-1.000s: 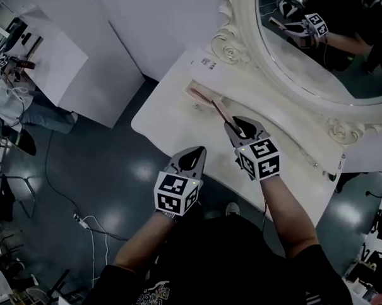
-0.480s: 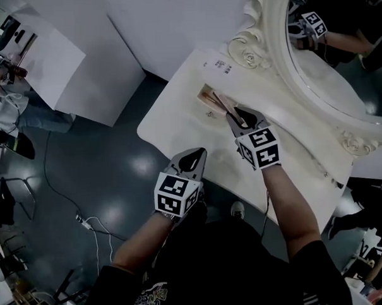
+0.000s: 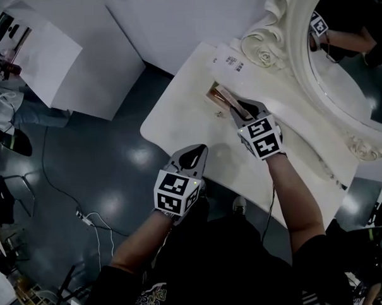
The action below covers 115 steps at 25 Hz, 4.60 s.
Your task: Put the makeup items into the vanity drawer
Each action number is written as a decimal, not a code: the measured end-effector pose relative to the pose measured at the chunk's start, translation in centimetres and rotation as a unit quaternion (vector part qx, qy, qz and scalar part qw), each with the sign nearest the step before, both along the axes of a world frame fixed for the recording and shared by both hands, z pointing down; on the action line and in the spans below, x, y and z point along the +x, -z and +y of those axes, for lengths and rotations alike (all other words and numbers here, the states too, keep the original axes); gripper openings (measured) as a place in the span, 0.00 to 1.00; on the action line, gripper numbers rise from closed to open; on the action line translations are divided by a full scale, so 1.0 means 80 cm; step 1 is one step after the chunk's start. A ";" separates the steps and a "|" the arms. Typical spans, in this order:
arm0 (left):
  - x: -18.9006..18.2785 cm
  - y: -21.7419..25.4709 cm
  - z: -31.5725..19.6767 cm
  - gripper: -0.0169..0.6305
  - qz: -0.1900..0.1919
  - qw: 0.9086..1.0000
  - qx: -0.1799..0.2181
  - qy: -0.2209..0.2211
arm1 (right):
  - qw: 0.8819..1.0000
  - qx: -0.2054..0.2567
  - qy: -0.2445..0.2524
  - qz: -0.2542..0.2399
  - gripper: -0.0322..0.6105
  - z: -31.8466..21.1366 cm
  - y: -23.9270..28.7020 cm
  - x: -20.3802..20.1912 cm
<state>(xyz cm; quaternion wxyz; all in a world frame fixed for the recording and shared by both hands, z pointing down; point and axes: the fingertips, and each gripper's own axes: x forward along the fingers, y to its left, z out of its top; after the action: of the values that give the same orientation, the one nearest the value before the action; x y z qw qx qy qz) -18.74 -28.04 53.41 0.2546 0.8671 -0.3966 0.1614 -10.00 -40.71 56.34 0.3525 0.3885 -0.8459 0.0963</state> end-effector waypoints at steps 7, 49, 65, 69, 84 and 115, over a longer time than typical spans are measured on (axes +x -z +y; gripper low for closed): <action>-0.010 -0.006 -0.006 0.02 0.001 1.000 -0.005 0.001 | 0.999 -0.004 0.016 0.036 0.22 -0.008 -0.017 -0.008; 0.056 0.054 0.020 0.02 0.013 0.996 0.043 -0.080 | 0.974 0.076 -0.184 -0.104 0.10 0.090 0.124 0.121; 0.212 0.090 0.110 0.02 0.017 0.973 0.067 -0.220 | 0.929 0.093 -0.323 -0.157 0.10 0.283 0.159 0.263; 0.253 0.098 0.139 0.02 0.020 0.966 0.071 -0.249 | 0.921 0.100 -0.341 -0.159 0.10 0.318 0.166 0.287; 0.320 0.110 0.197 0.02 0.010 0.970 0.077 -0.229 | 0.928 0.074 -0.304 -0.203 0.10 0.385 0.157 0.295; 0.281 0.113 0.243 0.02 -0.009 0.987 0.091 -0.134 | 0.950 0.054 -0.212 -0.223 0.10 0.421 0.155 0.257</action>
<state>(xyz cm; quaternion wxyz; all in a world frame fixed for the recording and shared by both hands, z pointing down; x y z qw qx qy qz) 3.72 -8.60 44.35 0.1475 0.9305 -0.2921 0.1648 10.55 -7.04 43.91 0.1049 0.5463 -0.8048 0.2070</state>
